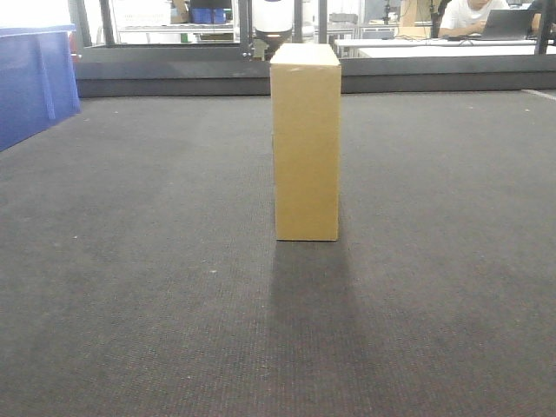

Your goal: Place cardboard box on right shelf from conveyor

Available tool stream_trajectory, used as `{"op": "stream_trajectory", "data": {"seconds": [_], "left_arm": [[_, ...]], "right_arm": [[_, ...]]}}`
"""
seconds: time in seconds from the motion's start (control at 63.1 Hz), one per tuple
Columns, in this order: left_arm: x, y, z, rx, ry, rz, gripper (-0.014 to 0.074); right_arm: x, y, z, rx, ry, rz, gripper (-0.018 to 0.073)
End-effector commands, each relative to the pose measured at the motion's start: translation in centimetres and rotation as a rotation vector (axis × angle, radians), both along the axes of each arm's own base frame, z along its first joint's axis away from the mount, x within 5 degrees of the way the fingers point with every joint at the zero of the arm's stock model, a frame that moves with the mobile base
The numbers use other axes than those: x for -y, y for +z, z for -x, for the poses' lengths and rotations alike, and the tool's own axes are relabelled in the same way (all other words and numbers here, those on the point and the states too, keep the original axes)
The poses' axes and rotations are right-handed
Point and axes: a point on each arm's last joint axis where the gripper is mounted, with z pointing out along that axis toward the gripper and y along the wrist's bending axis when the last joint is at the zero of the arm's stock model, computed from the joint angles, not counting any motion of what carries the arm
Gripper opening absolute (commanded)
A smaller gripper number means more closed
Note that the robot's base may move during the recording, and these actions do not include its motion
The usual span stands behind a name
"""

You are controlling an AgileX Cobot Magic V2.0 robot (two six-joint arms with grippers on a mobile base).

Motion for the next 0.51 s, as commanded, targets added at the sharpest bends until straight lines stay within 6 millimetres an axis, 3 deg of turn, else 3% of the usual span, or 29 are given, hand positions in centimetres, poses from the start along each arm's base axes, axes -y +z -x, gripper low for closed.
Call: {"op": "stream_trajectory", "data": {"seconds": [0.0, 0.491], "left_arm": [[-0.07, 0.92, 0.11, 0.098, 0.008, 0.013, -0.0119], [-0.07, 0.92, 0.11, 0.098, 0.008, 0.013, -0.0119]], "right_arm": [[0.04, 1.01, 0.26, 0.105, -0.007, 0.009, 0.0057], [0.04, 1.01, 0.26, 0.105, -0.007, 0.009, 0.0057]]}}
